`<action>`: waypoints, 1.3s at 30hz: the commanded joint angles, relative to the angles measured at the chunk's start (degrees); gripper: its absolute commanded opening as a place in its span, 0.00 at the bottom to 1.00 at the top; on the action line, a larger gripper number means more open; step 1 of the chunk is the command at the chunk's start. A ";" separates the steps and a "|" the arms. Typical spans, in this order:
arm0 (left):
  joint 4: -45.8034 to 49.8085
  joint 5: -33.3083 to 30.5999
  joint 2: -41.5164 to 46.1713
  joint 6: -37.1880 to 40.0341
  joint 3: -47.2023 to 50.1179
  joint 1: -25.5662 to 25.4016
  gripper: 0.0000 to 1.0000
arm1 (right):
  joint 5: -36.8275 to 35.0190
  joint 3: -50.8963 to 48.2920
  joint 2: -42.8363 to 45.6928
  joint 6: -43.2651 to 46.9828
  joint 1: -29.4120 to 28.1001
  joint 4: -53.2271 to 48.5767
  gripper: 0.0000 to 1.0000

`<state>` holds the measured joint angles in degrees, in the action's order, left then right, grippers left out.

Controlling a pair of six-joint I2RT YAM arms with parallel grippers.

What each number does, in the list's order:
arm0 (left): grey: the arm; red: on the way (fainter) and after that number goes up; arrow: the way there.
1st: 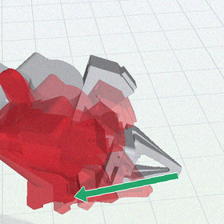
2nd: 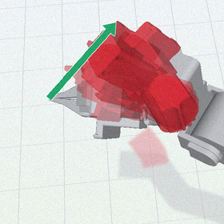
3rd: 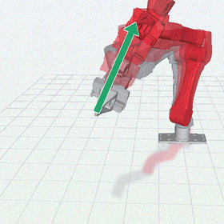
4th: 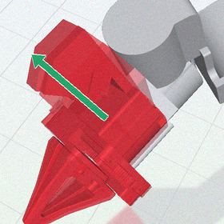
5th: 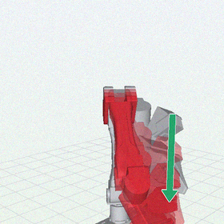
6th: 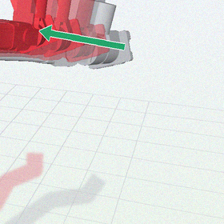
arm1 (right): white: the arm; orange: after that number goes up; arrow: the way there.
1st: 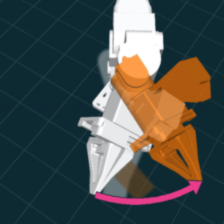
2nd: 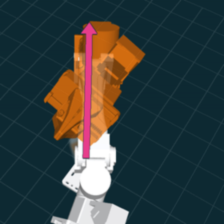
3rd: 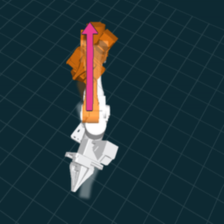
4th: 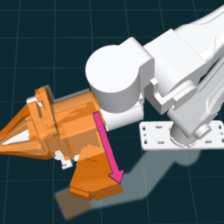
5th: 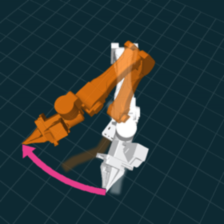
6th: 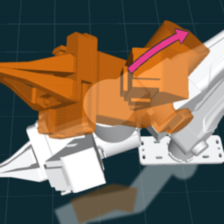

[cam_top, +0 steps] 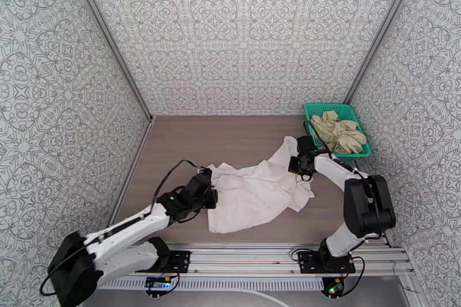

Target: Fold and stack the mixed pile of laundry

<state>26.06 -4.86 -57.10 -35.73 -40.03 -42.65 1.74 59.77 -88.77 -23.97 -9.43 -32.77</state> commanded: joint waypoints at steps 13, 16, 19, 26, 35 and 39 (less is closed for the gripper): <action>18.79 -6.43 5.44 29.01 -49.03 -4.58 0.00 | -2.53 25.00 32.70 4.87 -0.06 -10.83 0.00; 23.66 -5.77 2.03 32.31 -61.06 -6.12 0.00 | -2.44 32.69 34.81 5.91 -0.04 -13.32 0.00; 29.14 -10.42 -3.99 34.56 -71.26 -6.07 0.00 | -2.66 41.04 32.35 7.56 -0.06 -17.96 0.00; 36.14 9.84 -23.11 29.87 -87.76 21.65 0.00 | -1.78 49.61 18.93 9.81 -0.06 -24.01 0.00; 27.61 20.78 -48.66 30.71 -85.85 36.23 0.00 | 4.40 38.17 -4.94 4.68 -0.06 -6.68 0.00; 20.88 20.88 -62.05 29.33 -86.94 38.20 0.26 | 4.85 40.88 -21.27 3.65 -0.06 -1.86 0.27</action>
<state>52.97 14.06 -113.82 -4.89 -126.21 -5.93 5.41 98.70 -103.42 -18.48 -9.43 -40.71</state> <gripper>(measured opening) 0.175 0.158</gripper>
